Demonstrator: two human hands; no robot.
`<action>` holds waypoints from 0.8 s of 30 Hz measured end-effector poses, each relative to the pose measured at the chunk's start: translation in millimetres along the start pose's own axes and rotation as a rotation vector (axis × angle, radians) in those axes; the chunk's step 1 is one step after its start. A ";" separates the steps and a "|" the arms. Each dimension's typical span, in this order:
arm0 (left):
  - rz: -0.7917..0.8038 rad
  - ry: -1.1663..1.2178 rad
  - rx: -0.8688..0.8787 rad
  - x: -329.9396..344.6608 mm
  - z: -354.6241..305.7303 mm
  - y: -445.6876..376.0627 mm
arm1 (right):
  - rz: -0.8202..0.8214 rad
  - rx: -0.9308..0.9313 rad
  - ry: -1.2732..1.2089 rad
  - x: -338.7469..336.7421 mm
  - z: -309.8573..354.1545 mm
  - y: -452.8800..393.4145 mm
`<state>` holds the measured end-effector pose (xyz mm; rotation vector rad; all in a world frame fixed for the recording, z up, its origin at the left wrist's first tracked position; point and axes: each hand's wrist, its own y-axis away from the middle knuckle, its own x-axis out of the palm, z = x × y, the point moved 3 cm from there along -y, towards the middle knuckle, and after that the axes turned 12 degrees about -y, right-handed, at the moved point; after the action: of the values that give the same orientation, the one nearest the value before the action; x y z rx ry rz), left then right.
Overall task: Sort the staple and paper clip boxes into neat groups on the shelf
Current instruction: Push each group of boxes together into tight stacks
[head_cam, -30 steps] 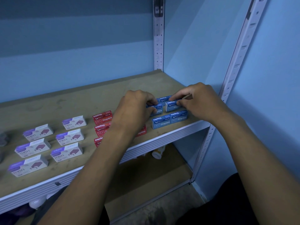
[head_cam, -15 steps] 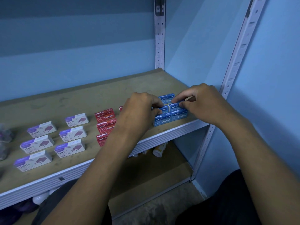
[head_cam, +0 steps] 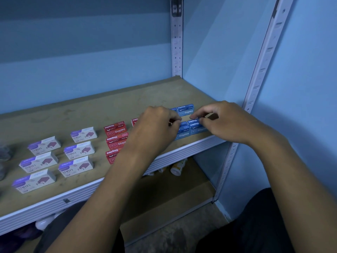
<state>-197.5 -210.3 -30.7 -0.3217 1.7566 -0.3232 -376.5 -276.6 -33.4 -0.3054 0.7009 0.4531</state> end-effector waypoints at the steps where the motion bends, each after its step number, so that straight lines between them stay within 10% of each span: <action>1: -0.009 0.012 -0.005 -1.0 -0.7 0.6 | 0.011 -0.011 -0.001 0.4 -0.2 1.5; 24: 0.069 0.011 0.033 0.8 2.6 -4.7 | 0.012 0.003 0.001 -2.4 -0.2 -1.7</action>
<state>-194.9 -215.0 -30.1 -0.2357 1.7668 -0.3038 -377.4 -278.9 -31.7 -0.2990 0.7042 0.4633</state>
